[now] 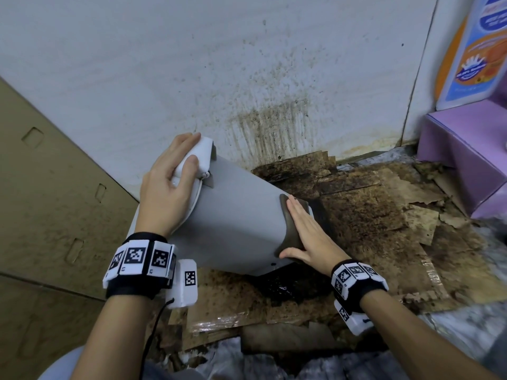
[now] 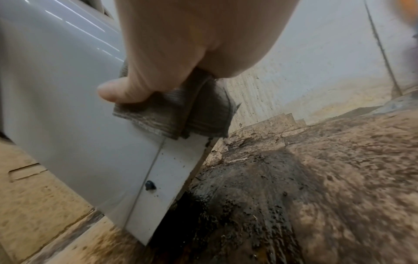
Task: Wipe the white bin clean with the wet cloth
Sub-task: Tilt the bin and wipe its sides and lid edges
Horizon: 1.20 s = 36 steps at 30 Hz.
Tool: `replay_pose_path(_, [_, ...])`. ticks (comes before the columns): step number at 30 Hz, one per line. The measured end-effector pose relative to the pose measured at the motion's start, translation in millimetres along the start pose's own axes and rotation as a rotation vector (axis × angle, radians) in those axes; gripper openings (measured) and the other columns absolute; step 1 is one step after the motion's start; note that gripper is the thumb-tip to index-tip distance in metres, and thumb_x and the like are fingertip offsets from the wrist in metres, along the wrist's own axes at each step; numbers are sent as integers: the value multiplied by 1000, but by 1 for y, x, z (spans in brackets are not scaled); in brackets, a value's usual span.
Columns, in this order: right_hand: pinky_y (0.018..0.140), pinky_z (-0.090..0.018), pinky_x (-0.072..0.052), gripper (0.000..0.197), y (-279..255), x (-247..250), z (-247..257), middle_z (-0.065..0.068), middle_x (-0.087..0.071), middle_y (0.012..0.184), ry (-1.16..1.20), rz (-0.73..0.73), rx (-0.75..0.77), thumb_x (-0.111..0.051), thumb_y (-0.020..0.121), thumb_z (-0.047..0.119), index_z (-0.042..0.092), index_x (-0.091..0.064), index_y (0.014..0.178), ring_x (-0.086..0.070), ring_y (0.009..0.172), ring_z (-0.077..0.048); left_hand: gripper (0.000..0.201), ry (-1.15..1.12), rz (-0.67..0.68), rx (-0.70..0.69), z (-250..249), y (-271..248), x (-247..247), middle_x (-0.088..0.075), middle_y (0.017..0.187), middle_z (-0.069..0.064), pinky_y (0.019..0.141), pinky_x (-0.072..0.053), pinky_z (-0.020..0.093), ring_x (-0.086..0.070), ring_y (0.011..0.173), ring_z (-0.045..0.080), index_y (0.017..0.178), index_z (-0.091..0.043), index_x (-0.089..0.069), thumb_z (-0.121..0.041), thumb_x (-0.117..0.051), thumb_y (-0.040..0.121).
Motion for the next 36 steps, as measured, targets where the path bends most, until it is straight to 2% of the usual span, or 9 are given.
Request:
replay_pose_path(5, [123, -21, 3, 117, -5, -2, -9, 7, 20, 166, -15, -21, 10, -72, 86, 52, 18, 12, 159, 16, 152, -3, 37, -12, 0, -11, 0, 0, 1, -54, 148, -21, 114, -39, 26, -48, 136, -6, 139, -33, -63, -28, -48, 105])
replay_pose_path(16, [126, -30, -2, 106, -16, -8, -24, 12, 19, 166, 139, 18, -111, -69, 92, 34, 25, 13, 159, 16, 152, -1, 38, 4, 6, 1, 1, 2, 2, -53, 147, -24, 116, -39, 32, -47, 137, -5, 140, -32, -62, -29, -46, 105])
replay_pose_path(20, [126, -28, -2, 96, -23, -9, -28, 17, 15, 166, 224, 21, -176, -65, 96, 23, 30, 8, 160, 13, 150, 6, 38, -6, -1, 13, 0, 2, 3, -53, 141, -33, 112, -39, 26, -47, 132, -13, 139, -33, -62, -26, -46, 106])
replay_pose_path(23, [126, -27, -4, 84, -25, -7, -28, 18, 7, 167, 292, -24, -185, -59, 100, 20, 32, -2, 160, 7, 150, 8, 38, 3, -11, 17, 0, 2, 3, -54, 139, -35, 114, -39, 28, -47, 131, -14, 138, -35, -63, -26, -46, 105])
replay_pose_path(25, [126, -29, -8, 74, -23, -3, -27, 15, -4, 167, 354, -75, -224, -54, 103, 20, 35, -9, 160, -1, 152, 3, 38, 12, -17, 25, 0, 3, 3, -54, 143, -31, 116, -39, 32, -47, 134, -11, 138, -35, -63, -28, -46, 105])
replay_pose_path(29, [114, -19, -25, 54, -9, 14, -12, 8, -37, 159, 427, -199, -304, -47, 105, 30, 37, -30, 156, -30, 147, -8, 39, -1, -19, 28, 1, 2, 3, -54, 147, -25, 118, -39, 36, -46, 136, -8, 138, -34, -63, -29, -46, 104])
replay_pose_path(31, [111, -16, -29, 48, 0, 22, -1, 8, -49, 151, 464, -242, -294, -46, 105, 32, 36, -38, 152, -38, 142, -6, 38, -4, -21, 30, 1, 1, 2, -54, 147, -24, 118, -40, 38, -47, 136, -7, 138, -34, -63, -29, -47, 104])
replay_pose_path(33, [117, -22, -28, 45, 8, 26, 12, 11, -49, 150, 501, -242, -264, -45, 105, 35, 38, -42, 150, -37, 142, -3, 39, -7, -23, 36, 2, 1, 2, -54, 147, -24, 118, -39, 40, -47, 137, -5, 138, -34, -63, -30, -47, 103])
replay_pose_path(36, [123, -30, -21, 47, 22, 25, 34, 8, -36, 160, 527, -204, -200, -42, 105, 39, 40, -38, 151, -27, 149, -6, 38, -12, -17, 38, 0, 1, 2, -53, 147, -24, 118, -39, 38, -47, 138, -5, 138, -36, -63, -29, -47, 104])
Point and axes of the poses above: each hand's wrist, its own y-axis towards the middle knuckle, its own x-axis out of the back of the hand, z = x × y, the point moved 2 cm from there along y, towards the middle knuckle
